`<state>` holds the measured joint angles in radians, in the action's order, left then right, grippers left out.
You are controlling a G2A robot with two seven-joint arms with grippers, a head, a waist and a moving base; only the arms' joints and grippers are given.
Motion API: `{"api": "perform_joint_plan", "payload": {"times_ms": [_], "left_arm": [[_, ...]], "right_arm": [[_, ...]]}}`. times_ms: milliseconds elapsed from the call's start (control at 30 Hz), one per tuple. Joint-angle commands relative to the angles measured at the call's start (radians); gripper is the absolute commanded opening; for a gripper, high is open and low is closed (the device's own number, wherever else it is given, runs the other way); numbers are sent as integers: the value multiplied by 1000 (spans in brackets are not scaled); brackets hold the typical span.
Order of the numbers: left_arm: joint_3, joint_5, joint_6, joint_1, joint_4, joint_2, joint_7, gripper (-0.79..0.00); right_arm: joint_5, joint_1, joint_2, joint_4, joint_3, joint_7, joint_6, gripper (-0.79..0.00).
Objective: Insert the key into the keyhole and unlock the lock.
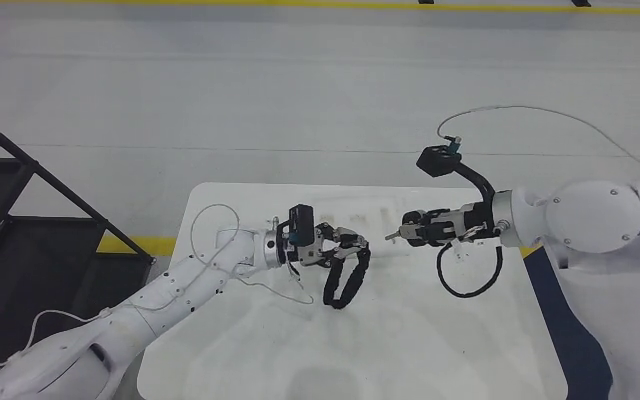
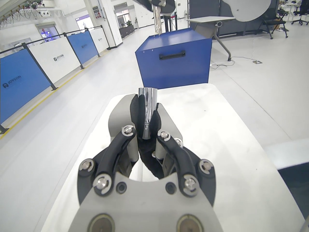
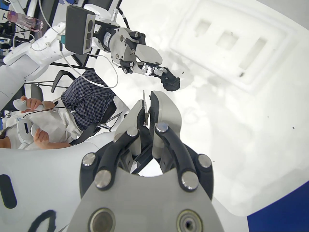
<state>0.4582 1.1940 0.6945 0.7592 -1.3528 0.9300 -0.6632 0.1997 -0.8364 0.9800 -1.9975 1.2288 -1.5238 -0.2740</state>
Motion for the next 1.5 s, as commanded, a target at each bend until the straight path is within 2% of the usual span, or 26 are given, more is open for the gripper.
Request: {"api": "perform_joint_plan", "payload": {"times_ms": [0, 200, 333, 567, 1267, 1467], "left_arm": [[2, -6, 19, 3, 2, 10, -25, -785], [14, -18, 61, 2, -4, 37, -61, -785], [20, -1, 53, 1, -18, 54, -69, -785], [24, 36, -31, 15, 0, 93, -132, -785], [24, 36, -31, 15, 0, 93, -132, -785], [38, 41, -106, 55, -20, 106, -86, -785]], "right_arm": [[2, 1, -5, -21, -1, -12, -4, -785], [-17, 16, -24, -73, -8, -12, -5, -785], [-12, 30, -37, -89, 3, -12, -7, -785], [6, 41, -52, -109, 20, -12, -9, -785], [6, 41, -52, -109, 20, -12, -9, -785], [89, 50, -67, -168, -25, -12, -8, -785]]}}
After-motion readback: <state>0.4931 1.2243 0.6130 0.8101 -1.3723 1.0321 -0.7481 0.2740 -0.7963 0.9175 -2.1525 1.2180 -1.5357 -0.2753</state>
